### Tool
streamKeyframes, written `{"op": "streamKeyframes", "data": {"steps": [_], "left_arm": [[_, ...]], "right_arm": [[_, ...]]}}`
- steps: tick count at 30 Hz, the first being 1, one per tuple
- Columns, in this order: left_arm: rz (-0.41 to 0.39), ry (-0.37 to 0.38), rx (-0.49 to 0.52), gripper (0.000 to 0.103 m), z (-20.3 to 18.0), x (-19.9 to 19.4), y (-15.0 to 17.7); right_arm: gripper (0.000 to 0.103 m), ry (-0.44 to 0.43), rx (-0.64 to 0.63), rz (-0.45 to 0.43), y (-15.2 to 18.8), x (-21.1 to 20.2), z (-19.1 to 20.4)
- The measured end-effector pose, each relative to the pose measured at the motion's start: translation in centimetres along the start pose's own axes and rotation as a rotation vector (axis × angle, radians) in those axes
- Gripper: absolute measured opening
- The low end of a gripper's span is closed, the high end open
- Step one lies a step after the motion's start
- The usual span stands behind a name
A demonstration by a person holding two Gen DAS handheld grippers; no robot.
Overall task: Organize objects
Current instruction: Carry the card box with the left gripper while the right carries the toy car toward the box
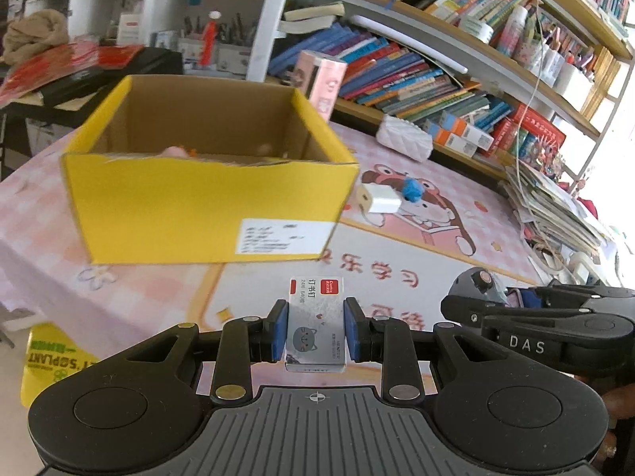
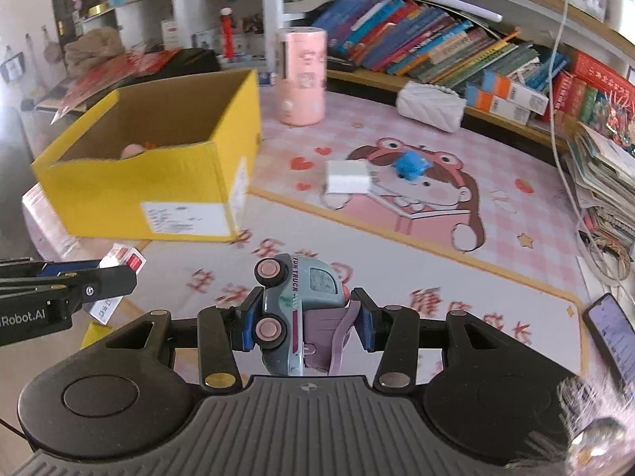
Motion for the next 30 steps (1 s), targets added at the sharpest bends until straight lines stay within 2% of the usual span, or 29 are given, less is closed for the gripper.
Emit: {"op": "streamKeyframes", "data": {"steps": [13,30], "left_arm": [[-0.027,-0.011,-0.016,0.027,3.5,-3.6,0.7],[-0.067,-0.009,-0.003,0.027,5.9,-6.3,0.5]], "right_arm": [[0.043,-0.038,-0.018,0.011,0.9,-1.5,5.9],[0.043,-0.042,-0.015,0.001,0.9,-2.4,9.5]]}}
Point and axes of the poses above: each gripper's, at about its wrist camera, not at the fingertips, and x roughly the way its jaws point, z to its left, y to its underside, the point moved 5 cm from there along x, roughly the way its jaws point, and after that the axes turned 11 degrees about -x, right-handed, at the moved point
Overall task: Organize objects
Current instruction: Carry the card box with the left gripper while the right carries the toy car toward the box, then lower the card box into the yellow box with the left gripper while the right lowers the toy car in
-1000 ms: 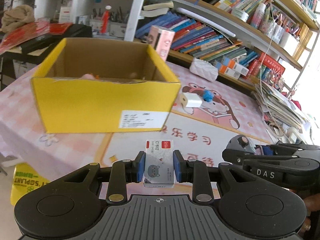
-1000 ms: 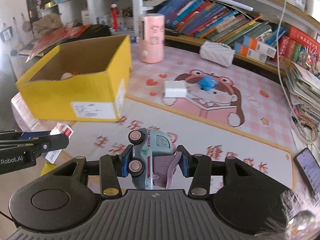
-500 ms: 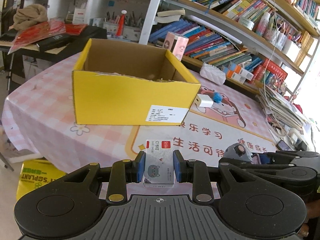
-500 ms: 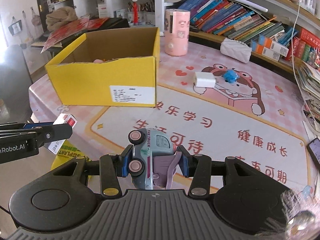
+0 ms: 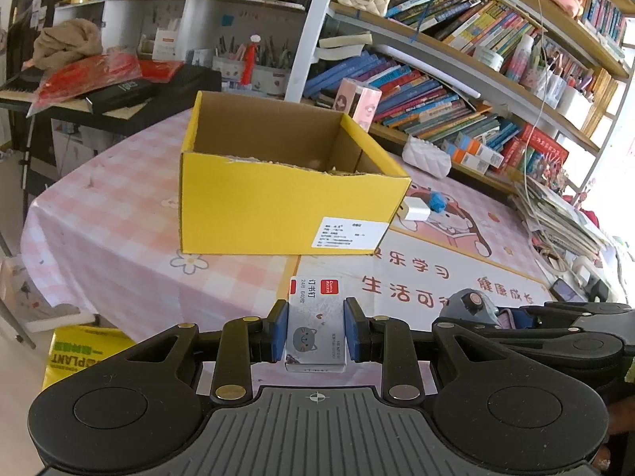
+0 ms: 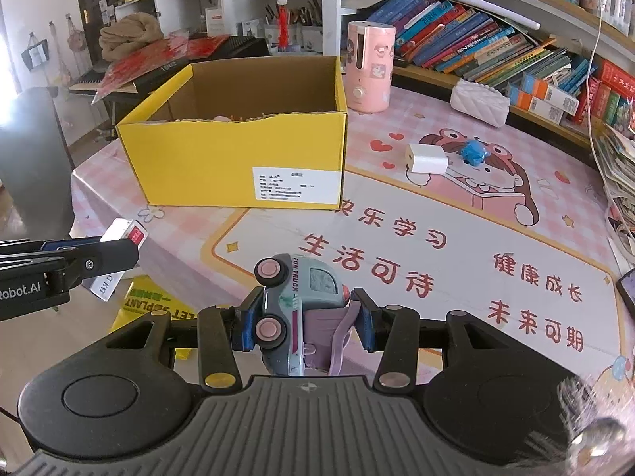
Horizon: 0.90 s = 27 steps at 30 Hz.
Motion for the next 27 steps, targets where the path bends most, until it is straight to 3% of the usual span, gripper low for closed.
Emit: {"op": "streamKeyframes", "data": {"steps": [17,27], "left_arm": [[-0.046,0.017,0.012,0.027,0.9,-1.0,-1.5],[-0.128,0.020,0.002,0.027,0.2,0.2,-5.9]], "right_arm": [[0.043,0.019,0.012,-0.015,-0.9,-0.1,1.1],[0.043,0.023,0.016,-0.111,-5.8,0.1,-0.7]]}}
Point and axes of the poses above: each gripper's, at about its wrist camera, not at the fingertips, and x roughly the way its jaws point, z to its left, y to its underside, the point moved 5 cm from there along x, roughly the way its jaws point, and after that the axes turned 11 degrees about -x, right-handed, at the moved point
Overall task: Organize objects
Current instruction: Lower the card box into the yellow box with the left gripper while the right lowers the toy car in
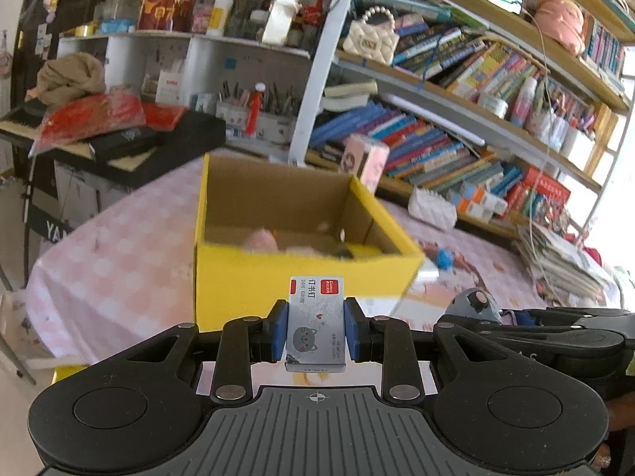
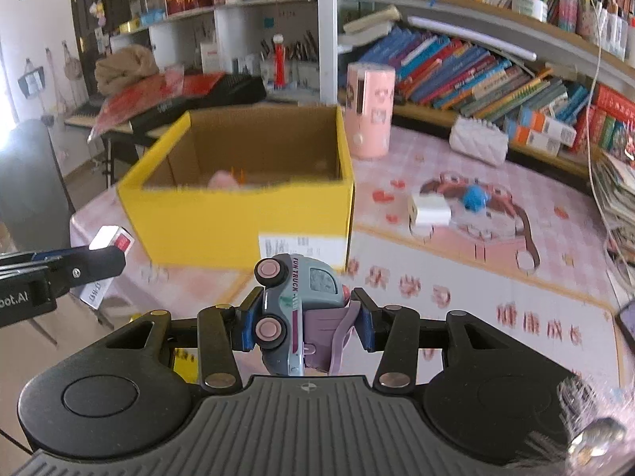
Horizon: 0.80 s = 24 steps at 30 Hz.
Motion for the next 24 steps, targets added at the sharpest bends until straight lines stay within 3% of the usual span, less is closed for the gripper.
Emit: {"op": "streamKeyframes", "data": {"steps": [11,24], "left_arm": [[-0.063,-0.042,0.007,0.027,-0.5,3.8,-4.1],[-0.050,-0.152,0.032,0.027,-0.2,10.0,-5.7]], "right_arm": [[0.043,-0.024,-0.023,-0.101,-7.0,3.6,-2.1],[0.043,-0.053,-0.097,-0.126,-11.9,9.6,-3.8]]}}
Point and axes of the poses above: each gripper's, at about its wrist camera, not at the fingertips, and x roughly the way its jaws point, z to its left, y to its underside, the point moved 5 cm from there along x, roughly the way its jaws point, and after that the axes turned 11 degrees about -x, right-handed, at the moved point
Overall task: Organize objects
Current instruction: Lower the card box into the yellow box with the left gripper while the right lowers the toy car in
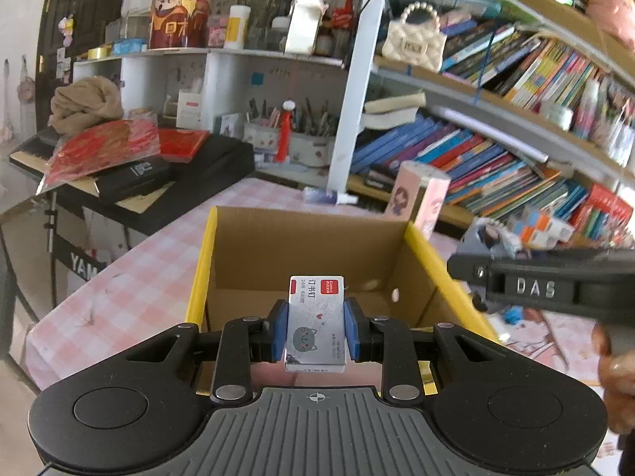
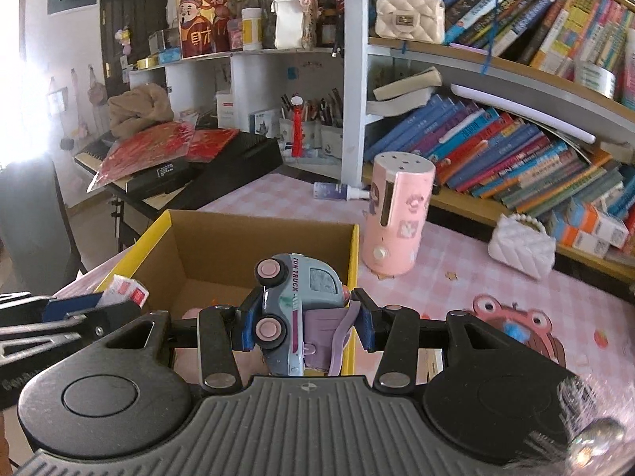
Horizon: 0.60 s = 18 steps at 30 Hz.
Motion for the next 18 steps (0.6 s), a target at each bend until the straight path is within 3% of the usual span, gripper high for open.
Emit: {"op": "streamKeyframes", "data": {"steps": [9,18], "left_arm": [[0.055,-0.082,0.077,0.027,-0.2,3.4,0.8],[0.107,-0.116,0.103,0.028,0.0,5.4,1.6]], "right_arm": [[0.043,-0.048,-0.078,0.040,-0.5,4.3,0.7],[0.043,-0.084,-0.167,0.097,0.2,7.6,2.0]]}}
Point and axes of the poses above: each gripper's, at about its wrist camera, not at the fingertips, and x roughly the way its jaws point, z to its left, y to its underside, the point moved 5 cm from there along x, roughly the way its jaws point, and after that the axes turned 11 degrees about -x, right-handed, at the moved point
